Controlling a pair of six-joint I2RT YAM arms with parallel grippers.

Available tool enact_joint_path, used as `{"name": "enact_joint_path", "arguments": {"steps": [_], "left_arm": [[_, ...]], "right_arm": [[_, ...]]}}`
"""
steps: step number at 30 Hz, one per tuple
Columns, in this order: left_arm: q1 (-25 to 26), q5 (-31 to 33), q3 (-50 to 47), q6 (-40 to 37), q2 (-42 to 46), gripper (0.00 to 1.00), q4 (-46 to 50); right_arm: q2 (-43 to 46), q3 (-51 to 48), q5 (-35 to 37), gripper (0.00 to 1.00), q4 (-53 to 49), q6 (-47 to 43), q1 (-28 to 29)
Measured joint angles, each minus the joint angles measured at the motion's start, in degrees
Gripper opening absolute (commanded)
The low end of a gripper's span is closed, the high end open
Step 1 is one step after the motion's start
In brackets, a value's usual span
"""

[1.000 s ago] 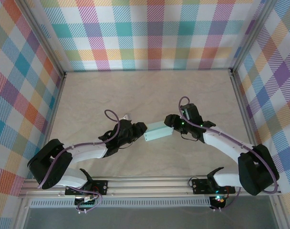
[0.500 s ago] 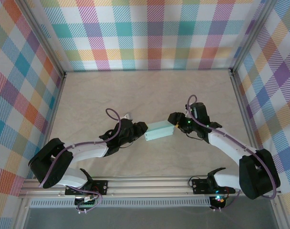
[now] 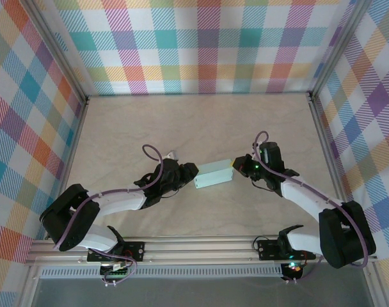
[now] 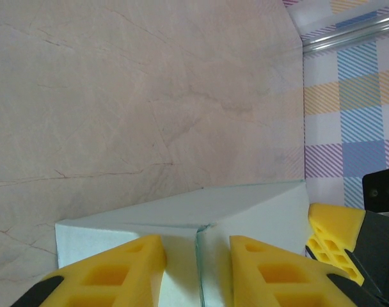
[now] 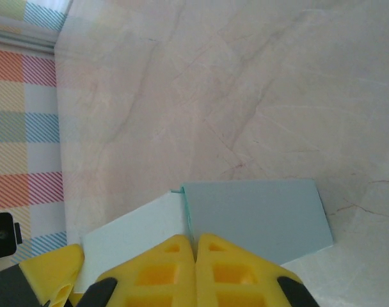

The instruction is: Fold the paper box

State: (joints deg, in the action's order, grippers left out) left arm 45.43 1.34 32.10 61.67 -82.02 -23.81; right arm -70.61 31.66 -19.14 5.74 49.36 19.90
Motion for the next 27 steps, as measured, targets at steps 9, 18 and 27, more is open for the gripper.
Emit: {"name": "enact_joint_path", "arguments": {"steps": [9,18,27], "left_arm": [[0.0,0.2,0.0,0.0,0.0,0.31,-0.1],[0.0,-0.3,0.0,-0.5,-0.2,0.31,-0.3],[0.0,-0.4,0.0,-3.0,0.9,0.43,0.7]], "right_arm": [[0.1,-1.0,0.0,0.27,2.2,0.5,0.0],[-1.0,1.6,-1.4,0.52,-2.5,0.7,0.6],[-6.4,2.7,-2.9,0.41,0.9,0.8,0.0]]}}
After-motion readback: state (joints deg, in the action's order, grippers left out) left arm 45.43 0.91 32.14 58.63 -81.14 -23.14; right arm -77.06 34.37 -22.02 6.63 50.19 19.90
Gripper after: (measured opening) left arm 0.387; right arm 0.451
